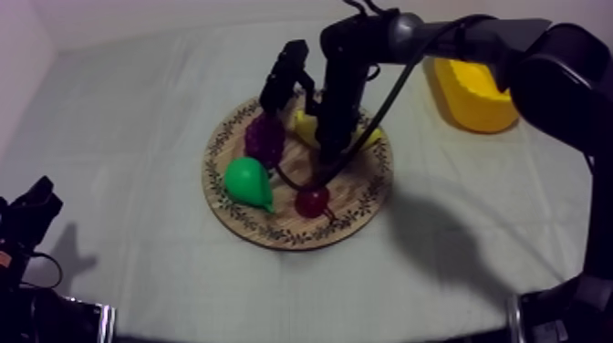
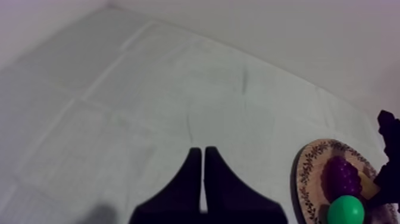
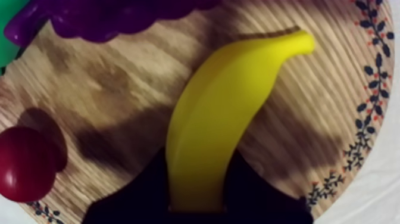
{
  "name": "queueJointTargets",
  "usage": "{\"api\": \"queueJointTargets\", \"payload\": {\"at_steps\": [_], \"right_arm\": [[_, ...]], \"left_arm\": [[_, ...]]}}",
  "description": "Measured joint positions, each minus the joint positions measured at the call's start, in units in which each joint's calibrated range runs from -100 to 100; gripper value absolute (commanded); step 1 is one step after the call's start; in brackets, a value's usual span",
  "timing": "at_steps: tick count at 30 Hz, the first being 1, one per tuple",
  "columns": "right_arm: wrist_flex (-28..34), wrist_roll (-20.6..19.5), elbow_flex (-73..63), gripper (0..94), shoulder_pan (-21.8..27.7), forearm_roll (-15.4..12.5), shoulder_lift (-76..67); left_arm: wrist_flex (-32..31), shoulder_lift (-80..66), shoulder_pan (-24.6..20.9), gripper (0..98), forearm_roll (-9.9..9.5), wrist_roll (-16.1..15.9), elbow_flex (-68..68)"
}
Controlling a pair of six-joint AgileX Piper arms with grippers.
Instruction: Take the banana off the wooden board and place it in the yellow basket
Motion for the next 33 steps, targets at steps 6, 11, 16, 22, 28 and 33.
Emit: {"api": "queueJointTargets", "payload": {"at_steps": [6,11,16,22,28,33], "right_arm": [[1.6,-0.4,2.2,6.2,0.5,0.5,-3.3],[0.7,-1.7,2.7,5.5,2.0,1.5,-9.5],[0.4,-3.9,1.0,5.4,4.5,3.1,-16.5],[-3.6,-7.8,0.0,5.4,8.1,6.3,-22.9],[-6.9,-11.7,0.0,5.4,11.5,9.3,-25.3],[-9.9,-15.3,0.5,5.2,14.1,12.2,-25.8]], "left_arm": [[0.0,0.0,0.0,0.1,0.00,0.0,0.0],[0.0,0.0,0.0,0.1,0.00,0.0,0.0],[0.0,0.0,0.0,0.1,0.00,0.0,0.0],[0.0,0.0,0.0,0.1,0.00,0.0,0.0],[0.0,0.0,0.0,0.1,0.00,0.0,0.0],[0.0,0.0,0.0,0.1,0.00,0.0,0.0]]}}
